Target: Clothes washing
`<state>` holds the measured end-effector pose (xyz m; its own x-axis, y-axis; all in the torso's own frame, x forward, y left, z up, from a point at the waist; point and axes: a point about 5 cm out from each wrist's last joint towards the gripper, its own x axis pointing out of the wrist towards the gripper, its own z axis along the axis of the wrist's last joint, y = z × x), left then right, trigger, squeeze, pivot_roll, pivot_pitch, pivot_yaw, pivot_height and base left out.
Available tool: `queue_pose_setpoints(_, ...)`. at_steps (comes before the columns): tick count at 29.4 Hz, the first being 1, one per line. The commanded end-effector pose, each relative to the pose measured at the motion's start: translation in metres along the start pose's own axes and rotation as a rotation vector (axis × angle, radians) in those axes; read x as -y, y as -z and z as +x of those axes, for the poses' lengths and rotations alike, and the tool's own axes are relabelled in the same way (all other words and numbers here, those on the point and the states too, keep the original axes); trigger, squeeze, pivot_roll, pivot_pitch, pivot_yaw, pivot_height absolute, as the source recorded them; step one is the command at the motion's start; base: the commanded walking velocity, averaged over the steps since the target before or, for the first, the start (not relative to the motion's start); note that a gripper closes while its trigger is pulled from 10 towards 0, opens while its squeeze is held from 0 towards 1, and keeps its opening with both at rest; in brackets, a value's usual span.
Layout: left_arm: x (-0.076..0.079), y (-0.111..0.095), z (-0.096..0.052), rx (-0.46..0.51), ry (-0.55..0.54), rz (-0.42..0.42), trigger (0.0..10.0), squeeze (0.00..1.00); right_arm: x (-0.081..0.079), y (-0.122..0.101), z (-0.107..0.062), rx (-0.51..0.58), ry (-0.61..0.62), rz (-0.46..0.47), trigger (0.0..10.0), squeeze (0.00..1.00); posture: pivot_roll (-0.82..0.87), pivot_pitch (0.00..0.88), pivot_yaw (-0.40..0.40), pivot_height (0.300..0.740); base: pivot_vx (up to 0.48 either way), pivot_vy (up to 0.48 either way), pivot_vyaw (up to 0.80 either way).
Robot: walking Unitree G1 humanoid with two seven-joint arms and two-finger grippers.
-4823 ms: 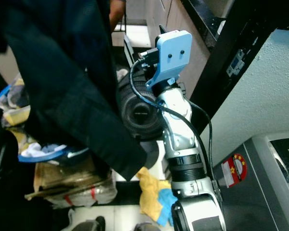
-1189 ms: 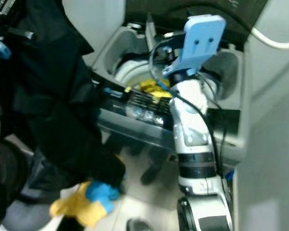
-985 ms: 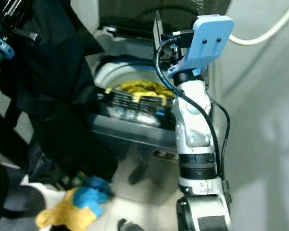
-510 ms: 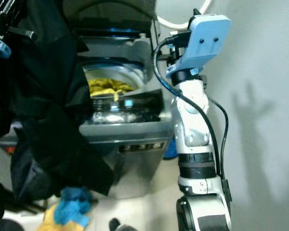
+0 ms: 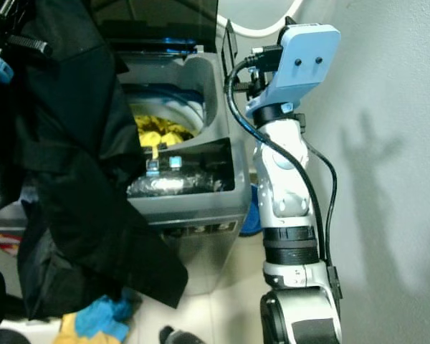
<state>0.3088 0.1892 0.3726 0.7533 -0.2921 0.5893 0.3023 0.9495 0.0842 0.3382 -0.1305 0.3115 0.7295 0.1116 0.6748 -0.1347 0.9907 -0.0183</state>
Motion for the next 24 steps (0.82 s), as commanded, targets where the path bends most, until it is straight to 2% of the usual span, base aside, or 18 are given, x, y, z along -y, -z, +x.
queue_pose_setpoints(1, -0.0004, -0.013, 0.0004, 0.061, 0.004, 0.016, 10.0, 0.0, -0.0022, -0.0028, 0.0011, 0.014, -0.003, 0.01, 10.0, 0.0, 0.08, 0.013, 0.037, 0.74, 0.0, 0.3, 0.0)
queue_pose_setpoints(16, 0.0008, -0.0115, 0.0004, 0.058, 0.006, 0.021, 10.0, 0.0, -0.0025, -0.002, 0.0008, 0.012, -0.005, 0.011, 10.0, 0.0, 0.08, 0.02, 0.04, 0.74, 0.0, 0.0, 0.0)
queue_pose_setpoints(24, -0.0005, -0.0106, 0.0006, 0.05, -0.002, 0.014, 10.0, 0.0, -0.0027, -0.0021, 0.0004, 0.012, -0.007, 0.012, 10.0, 0.0, 0.08, 0.024, 0.041, 0.74, 0.0, 0.449, 0.0)
